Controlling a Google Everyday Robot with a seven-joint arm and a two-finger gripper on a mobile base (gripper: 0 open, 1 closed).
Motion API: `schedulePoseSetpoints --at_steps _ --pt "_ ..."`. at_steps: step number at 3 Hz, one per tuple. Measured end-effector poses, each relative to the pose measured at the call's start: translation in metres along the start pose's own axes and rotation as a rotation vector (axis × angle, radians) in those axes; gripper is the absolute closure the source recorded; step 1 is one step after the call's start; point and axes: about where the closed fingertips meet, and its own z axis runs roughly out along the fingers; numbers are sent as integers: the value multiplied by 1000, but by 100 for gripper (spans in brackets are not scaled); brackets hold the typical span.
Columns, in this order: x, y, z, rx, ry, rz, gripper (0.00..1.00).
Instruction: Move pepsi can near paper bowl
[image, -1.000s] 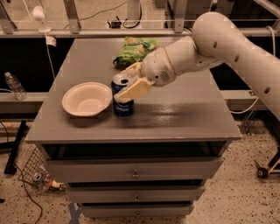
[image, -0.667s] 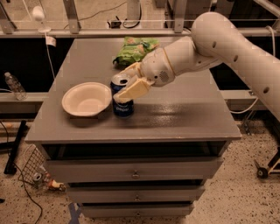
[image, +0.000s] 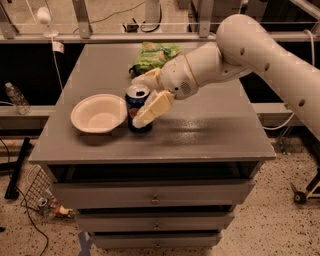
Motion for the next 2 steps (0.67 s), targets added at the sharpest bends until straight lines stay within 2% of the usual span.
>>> schedulePoseSetpoints --at_steps 1,2 --pt "0 6 -29 54 53 1 0" --pt "21 18 -84 166 182 69 0"
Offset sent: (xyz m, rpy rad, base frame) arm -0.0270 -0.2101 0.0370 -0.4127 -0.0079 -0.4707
